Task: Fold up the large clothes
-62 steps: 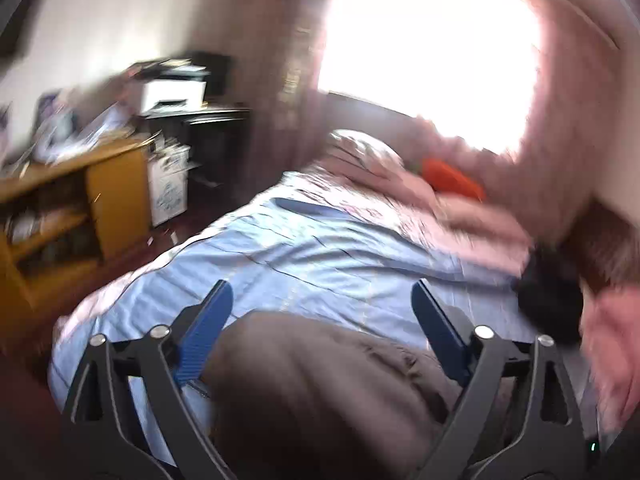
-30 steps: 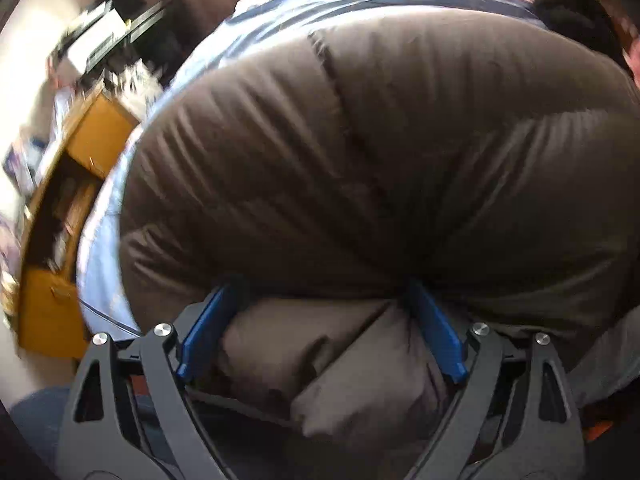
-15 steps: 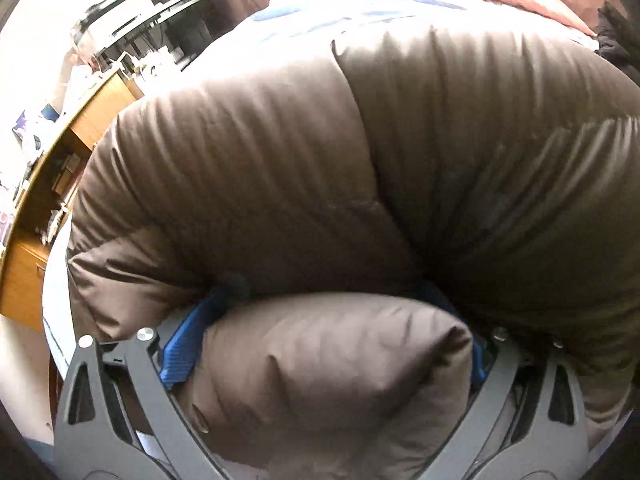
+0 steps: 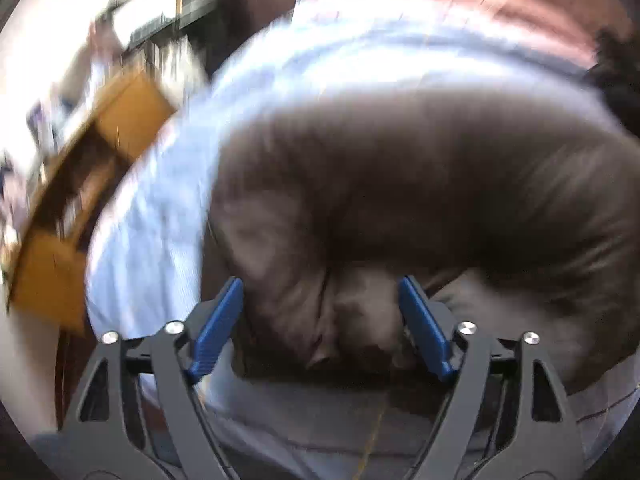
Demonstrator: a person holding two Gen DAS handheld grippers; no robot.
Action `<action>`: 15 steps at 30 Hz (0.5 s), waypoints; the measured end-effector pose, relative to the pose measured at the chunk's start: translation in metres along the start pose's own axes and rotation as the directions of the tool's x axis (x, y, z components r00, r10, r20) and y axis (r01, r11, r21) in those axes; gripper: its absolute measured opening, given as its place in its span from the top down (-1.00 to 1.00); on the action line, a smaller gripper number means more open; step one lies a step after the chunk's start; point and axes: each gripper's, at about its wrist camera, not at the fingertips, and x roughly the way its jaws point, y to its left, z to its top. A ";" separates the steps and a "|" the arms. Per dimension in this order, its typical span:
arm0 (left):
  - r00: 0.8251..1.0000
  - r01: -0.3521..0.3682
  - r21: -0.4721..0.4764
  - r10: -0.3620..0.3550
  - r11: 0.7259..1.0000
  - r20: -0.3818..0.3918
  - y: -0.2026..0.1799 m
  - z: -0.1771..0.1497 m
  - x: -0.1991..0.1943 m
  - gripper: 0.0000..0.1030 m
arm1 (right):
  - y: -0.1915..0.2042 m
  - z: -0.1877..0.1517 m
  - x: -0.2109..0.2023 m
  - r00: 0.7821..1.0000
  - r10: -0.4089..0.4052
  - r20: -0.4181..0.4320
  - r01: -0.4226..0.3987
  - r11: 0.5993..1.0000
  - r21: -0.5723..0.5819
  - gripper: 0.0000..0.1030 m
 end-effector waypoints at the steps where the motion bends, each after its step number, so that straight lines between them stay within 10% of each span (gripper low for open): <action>1: 0.997 0.003 -0.014 -0.004 1.000 -0.072 0.004 -0.005 0.020 -0.60 | -0.009 -0.011 0.008 0.999 -0.005 -0.033 0.005 1.000 0.016 0.20; 8: 0.993 0.007 -0.045 -0.012 0.999 -0.114 0.004 -0.010 0.025 -0.61 | -0.004 -0.003 0.045 0.994 -0.067 -0.086 0.065 0.998 -0.025 0.16; 11: 0.999 0.049 -0.075 -0.047 0.996 0.024 0.011 -0.008 -0.022 -0.49 | 0.000 0.002 0.011 0.999 -0.048 -0.017 0.049 0.998 0.028 0.15; 15: 0.956 0.130 0.037 -0.135 0.991 0.259 -0.016 0.022 -0.090 -0.64 | 0.049 0.006 -0.047 0.974 0.033 0.223 0.000 0.990 -0.144 0.13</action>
